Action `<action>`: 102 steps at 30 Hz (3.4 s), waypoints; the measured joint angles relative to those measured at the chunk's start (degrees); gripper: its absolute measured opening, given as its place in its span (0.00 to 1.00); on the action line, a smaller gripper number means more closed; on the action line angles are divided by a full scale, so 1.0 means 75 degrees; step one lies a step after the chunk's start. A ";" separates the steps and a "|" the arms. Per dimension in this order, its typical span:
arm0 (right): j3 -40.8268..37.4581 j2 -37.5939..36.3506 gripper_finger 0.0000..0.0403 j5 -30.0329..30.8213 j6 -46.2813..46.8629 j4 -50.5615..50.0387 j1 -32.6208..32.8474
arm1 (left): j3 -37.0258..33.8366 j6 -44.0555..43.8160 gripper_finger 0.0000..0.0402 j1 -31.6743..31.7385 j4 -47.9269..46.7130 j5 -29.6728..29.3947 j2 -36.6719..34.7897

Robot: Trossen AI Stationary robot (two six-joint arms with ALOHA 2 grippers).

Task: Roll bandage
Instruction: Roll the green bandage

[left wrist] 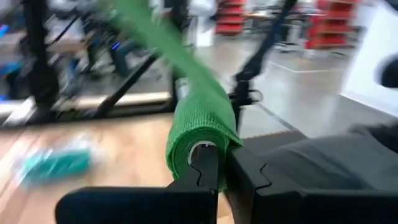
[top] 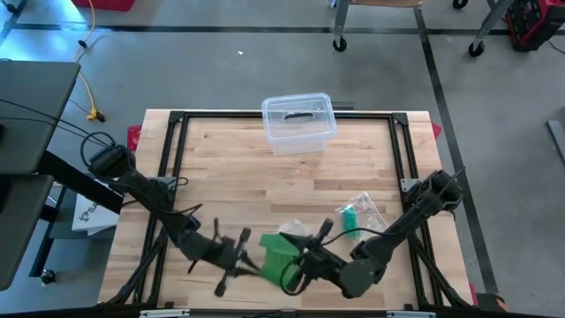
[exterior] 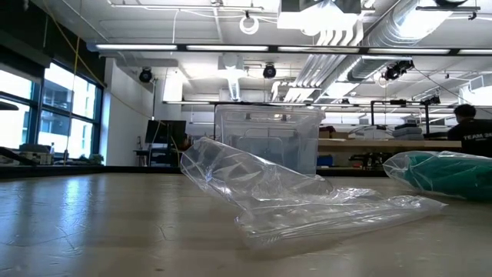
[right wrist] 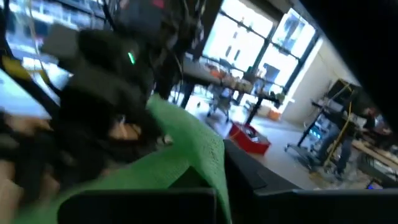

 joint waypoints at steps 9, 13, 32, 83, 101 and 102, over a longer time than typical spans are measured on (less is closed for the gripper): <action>0.0002 0.0000 0.00 -0.1883 0.3168 -0.2722 -0.0255 | 0.0000 0.2050 0.01 -0.0910 0.1788 0.0336 -0.0132; 0.0003 0.0000 0.00 -0.2895 0.2944 -0.2745 -0.0261 | 0.0000 0.2399 0.01 -0.0960 0.2265 0.0376 -0.0173; 0.0003 0.0003 0.41 -0.2768 0.1687 -0.2717 -0.0005 | 0.0000 0.2396 0.01 -0.0963 0.3180 0.0192 -0.0182; 0.0000 0.0973 0.46 -0.0817 -0.8884 -0.6035 0.0692 | 0.0012 -0.2784 0.01 0.0094 0.0114 -0.1259 -0.0433; 0.0000 0.0973 0.48 -0.0691 -0.7089 -0.5517 0.0766 | 0.0006 -0.2865 0.01 0.0406 -0.0021 0.0149 -0.1030; 0.0003 0.0973 0.48 -0.0707 -0.7089 -0.5465 0.0766 | 0.0006 -0.2929 0.01 0.0404 -0.0018 0.0155 -0.1033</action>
